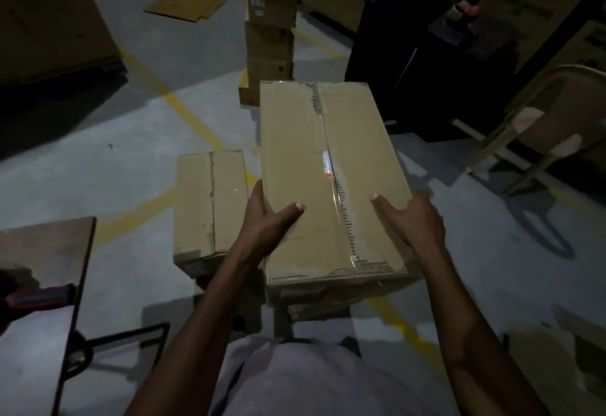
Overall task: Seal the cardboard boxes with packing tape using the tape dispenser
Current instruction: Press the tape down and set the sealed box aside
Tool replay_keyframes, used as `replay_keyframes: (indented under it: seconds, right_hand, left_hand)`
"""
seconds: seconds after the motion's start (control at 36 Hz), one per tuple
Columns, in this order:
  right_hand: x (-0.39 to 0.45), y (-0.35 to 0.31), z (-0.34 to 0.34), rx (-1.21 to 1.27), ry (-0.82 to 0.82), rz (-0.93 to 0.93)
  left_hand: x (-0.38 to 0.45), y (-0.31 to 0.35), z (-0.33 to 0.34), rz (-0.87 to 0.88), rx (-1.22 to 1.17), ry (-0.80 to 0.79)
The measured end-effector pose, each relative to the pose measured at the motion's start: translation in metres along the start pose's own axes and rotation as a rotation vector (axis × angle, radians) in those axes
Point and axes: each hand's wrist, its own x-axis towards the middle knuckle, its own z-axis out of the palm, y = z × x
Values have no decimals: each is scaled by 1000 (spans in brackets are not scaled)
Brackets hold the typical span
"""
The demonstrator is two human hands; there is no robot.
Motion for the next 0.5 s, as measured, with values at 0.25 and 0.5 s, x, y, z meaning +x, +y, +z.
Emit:
replay_keyframes:
  seconds: [0.25, 0.5]
  right_hand:
    - [38, 42, 5, -34, -102, -3]
    - [70, 47, -2, -14, -88, 56]
  left_hand:
    - [-14, -34, 53, -87, 34, 67]
    - [3, -36, 81, -32, 75, 40]
